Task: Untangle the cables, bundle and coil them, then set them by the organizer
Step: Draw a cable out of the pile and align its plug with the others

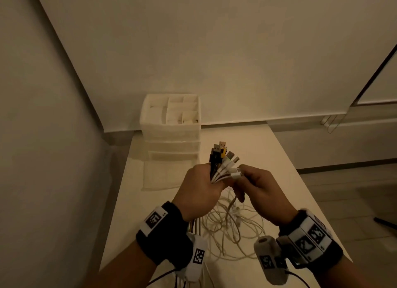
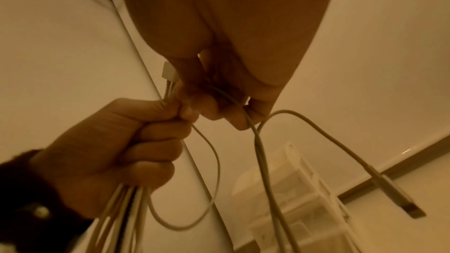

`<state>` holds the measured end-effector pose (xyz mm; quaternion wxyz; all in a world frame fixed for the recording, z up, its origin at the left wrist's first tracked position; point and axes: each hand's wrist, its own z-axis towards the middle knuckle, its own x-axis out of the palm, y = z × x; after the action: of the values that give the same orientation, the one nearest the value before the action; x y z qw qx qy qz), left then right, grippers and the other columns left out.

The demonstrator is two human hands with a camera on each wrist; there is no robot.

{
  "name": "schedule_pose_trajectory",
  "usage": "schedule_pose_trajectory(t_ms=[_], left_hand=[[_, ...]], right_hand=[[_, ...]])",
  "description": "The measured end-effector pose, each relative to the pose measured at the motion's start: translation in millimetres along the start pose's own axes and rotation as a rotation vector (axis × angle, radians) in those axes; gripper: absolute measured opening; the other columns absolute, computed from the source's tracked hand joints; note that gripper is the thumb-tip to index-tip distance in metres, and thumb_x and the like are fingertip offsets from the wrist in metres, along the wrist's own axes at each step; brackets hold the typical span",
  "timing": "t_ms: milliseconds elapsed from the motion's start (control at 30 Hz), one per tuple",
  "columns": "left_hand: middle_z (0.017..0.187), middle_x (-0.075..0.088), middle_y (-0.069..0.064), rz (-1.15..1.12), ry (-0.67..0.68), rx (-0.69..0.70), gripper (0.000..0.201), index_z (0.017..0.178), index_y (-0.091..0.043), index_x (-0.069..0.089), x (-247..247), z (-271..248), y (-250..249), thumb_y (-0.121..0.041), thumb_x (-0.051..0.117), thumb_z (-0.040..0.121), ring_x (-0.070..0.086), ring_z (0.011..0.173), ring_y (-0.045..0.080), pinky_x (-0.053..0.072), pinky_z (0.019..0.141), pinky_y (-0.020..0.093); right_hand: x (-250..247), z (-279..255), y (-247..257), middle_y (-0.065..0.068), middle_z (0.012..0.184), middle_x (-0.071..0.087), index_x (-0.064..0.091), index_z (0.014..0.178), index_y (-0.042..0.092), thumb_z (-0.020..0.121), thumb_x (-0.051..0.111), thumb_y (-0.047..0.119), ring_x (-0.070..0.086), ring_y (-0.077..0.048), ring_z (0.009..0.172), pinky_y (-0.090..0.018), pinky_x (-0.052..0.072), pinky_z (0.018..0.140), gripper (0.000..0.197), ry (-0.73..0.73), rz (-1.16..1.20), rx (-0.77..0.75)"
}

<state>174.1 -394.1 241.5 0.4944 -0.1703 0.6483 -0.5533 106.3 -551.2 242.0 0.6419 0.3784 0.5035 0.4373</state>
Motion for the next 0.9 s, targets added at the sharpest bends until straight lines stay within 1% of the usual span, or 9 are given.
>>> schedule_pose_trajectory(t_ms=[100, 200, 367, 467, 533, 600, 633, 767, 900], left_hand=[[0.077, 0.07, -0.011, -0.02, -0.071, 0.048, 0.007, 0.084, -0.025, 0.07, -1, 3, -5, -0.029, 0.067, 0.089, 0.065, 0.075, 0.003, 0.052, 0.07, 0.031], [0.055, 0.061, -0.018, -0.068, -0.235, 0.063, 0.019, 0.072, -0.028, 0.065, -6, 5, -11, -0.02, 0.067, 0.089, 0.055, 0.051, -0.003, 0.039, 0.052, 0.019], [0.04, 0.04, -0.011, -0.392, -0.522, 0.026, 0.021, 0.064, -0.026, 0.064, -42, 16, -21, -0.023, 0.067, 0.084, 0.031, 0.033, 0.006, 0.028, 0.045, 0.022], [0.04, 0.034, -0.008, -0.369, -0.627, 0.015, 0.024, 0.064, -0.023, 0.059, -66, 19, -15, -0.037, 0.065, 0.082, 0.026, 0.03, 0.016, 0.028, 0.043, 0.026], [0.042, 0.036, 0.004, -0.269, -0.631, 0.004, 0.018, 0.071, -0.025, 0.062, -66, 17, -7, -0.036, 0.067, 0.085, 0.034, 0.035, 0.033, 0.034, 0.039, 0.04], [0.07, 0.056, 0.013, -0.19, -0.65, 0.001, 0.008, 0.086, -0.021, 0.068, -55, 14, -3, -0.028, 0.067, 0.089, 0.05, 0.064, 0.051, 0.046, 0.052, 0.058], [0.077, 0.06, 0.009, -0.187, -0.66, 0.013, 0.007, 0.092, -0.02, 0.069, -49, 11, -5, -0.026, 0.067, 0.089, 0.056, 0.071, 0.047, 0.049, 0.057, 0.052], [0.085, 0.073, -0.02, -0.153, -0.411, 0.063, 0.02, 0.1, -0.031, 0.07, -26, 5, -14, -0.018, 0.071, 0.085, 0.067, 0.082, -0.003, 0.049, 0.074, 0.015], [0.081, 0.072, -0.011, 0.016, -0.089, 0.042, 0.009, 0.092, -0.02, 0.074, 2, 8, -13, -0.023, 0.073, 0.084, 0.065, 0.075, -0.002, 0.05, 0.068, 0.02]], right_hand=[[-4, -2, -13, 0.0, 0.056, 0.055, 0.062, 0.081, 0.008, 0.101, 0.044, 0.012, 0.051, -0.013, 0.054, -0.024, 0.045, 0.059, 0.028, 0.034, 0.005, 0.009], [-5, -5, -28, -0.003, 0.062, 0.059, 0.061, 0.084, 0.011, 0.101, 0.046, 0.02, 0.056, -0.018, 0.058, -0.032, 0.048, 0.064, 0.024, 0.037, -0.049, -0.012], [-13, -5, -75, -0.002, 0.059, 0.054, 0.06, 0.078, 0.015, 0.1, 0.048, 0.021, 0.051, -0.011, 0.055, -0.032, 0.045, 0.059, 0.026, -0.001, -0.089, 0.056], [-21, -12, -100, 0.003, 0.056, 0.052, 0.06, 0.071, 0.022, 0.097, 0.051, 0.025, 0.049, -0.008, 0.054, -0.029, 0.042, 0.058, 0.028, -0.051, -0.105, 0.123], [-22, -12, -104, 0.005, 0.056, 0.053, 0.062, 0.07, 0.019, 0.098, 0.052, 0.017, 0.05, -0.01, 0.053, -0.03, 0.044, 0.058, 0.03, -0.069, -0.098, 0.138], [-22, -8, -100, 0.005, 0.055, 0.05, 0.062, 0.069, 0.017, 0.096, 0.054, 0.022, 0.048, -0.011, 0.051, -0.032, 0.041, 0.056, 0.03, -0.083, -0.084, 0.139], [-22, -6, -96, 0.006, 0.054, 0.048, 0.062, 0.068, 0.017, 0.093, 0.054, 0.03, 0.045, -0.01, 0.051, -0.032, 0.039, 0.056, 0.03, -0.077, -0.082, 0.14], [-25, 0, -73, -0.008, 0.056, 0.045, 0.062, 0.065, 0.02, 0.086, 0.054, 0.041, 0.037, -0.014, 0.053, -0.031, 0.032, 0.055, 0.031, 0.009, -0.022, 0.119], [-28, 9, -36, -0.015, 0.058, 0.041, 0.063, 0.065, 0.021, 0.084, 0.053, 0.048, 0.031, -0.023, 0.055, -0.033, 0.028, 0.056, 0.034, 0.071, 0.042, 0.038]])
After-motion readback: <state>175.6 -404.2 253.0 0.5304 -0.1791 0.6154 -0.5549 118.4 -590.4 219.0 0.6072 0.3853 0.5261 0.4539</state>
